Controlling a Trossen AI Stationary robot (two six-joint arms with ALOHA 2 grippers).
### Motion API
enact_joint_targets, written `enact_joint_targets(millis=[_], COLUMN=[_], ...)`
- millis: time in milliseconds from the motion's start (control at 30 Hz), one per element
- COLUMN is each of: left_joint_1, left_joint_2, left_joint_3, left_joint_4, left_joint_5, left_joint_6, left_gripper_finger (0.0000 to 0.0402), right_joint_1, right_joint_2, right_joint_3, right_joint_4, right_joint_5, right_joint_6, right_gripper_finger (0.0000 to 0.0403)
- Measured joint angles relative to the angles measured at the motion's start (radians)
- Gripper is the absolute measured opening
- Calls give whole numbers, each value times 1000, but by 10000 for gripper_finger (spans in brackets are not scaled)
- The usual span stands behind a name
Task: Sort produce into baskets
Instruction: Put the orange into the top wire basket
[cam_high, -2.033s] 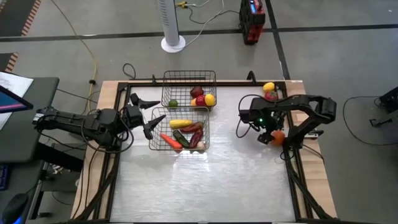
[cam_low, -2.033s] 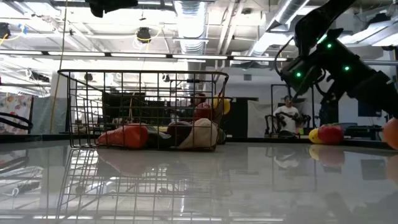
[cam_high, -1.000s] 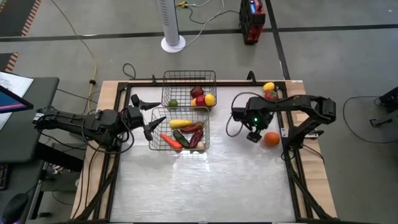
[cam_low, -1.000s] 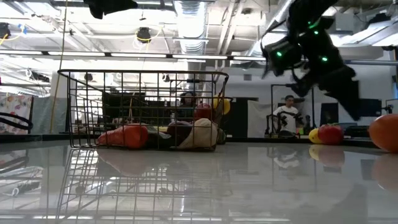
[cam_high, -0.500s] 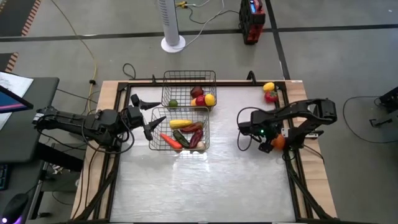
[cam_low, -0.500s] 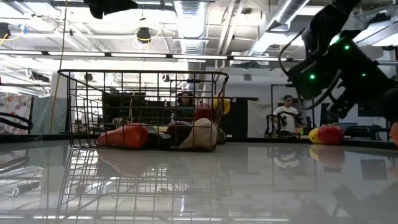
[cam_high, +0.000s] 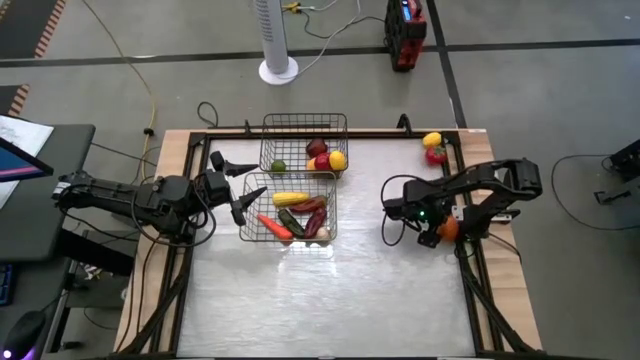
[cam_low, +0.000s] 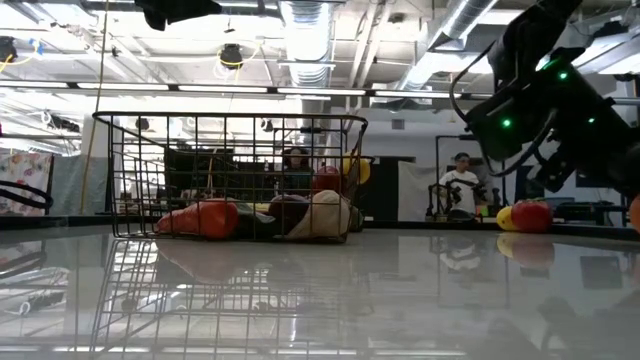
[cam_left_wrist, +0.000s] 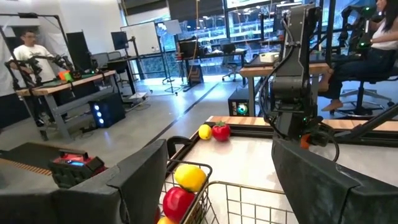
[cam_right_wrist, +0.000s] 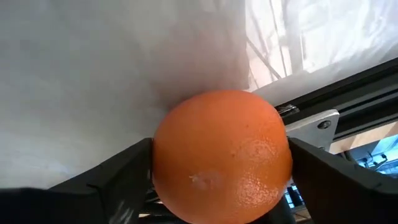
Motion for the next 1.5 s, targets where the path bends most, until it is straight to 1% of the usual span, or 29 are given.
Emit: enact_joint_targets(millis=[133, 267, 400, 500, 600, 767, 867, 933, 1000, 1100, 1200, 1233, 1300, 1433, 1500], left_joint_1=[0, 0, 0, 0, 0, 0, 0, 0, 0, 0, 0, 0, 0, 0, 1], left_joint_2=[0, 0, 0, 0, -1, -1, -1, 0, -1, -1, -1, 0, 0, 1, 1], left_joint_3=[0, 0, 0, 0, 0, 0, 0, 0, 0, 0, 0, 0, 0, 0, 0], left_joint_4=[2, 20, 20, 30, 46, 47, 43, 43, 45, 56, 61, 60, 61, 49, 38], left_joint_5=[0, 0, 0, 0, 0, -10, -26, -28, -28, -37, -48, -50, -51, -51, -53], left_joint_6=[1, 7, 18, 22, 35, 45, 45, 45, 46, 61, 66, 71, 71, 69, 63], left_gripper_finger=[279, 279, 279, 279, 279, 279, 279, 279, 279, 279, 279, 279, 279, 279, 279], right_joint_1=[-11, -12, -12, -12, -14, -57, -95, -125, -154, -201, -248, -262, -285, -327, -349], right_joint_2=[2, 2, 2, 2, 2, 1, 1, 1, 0, 2, 48, 73, 133, 240, 273], right_joint_3=[34, 103, 215, 326, 441, 582, 646, 676, 685, 667, 650, 648, 653, 724, 770], right_joint_4=[-27, -54, -102, -84, 14, 312, 447, 534, 657, 877, 1089, 1126, 1202, 1157, 1088], right_joint_5=[5, 13, 12, 27, 99, 251, 366, 385, 355, 233, 96, 67, 43, 24, -15], right_joint_6=[-4, -7, -11, -18, -51, -173, -263, -334, -394, -441, -451, -452, -455, -515, -516], right_gripper_finger=[360, 357, 356, 357, 357, 358, 358, 358, 358, 358, 358, 359, 364, 391, 394])
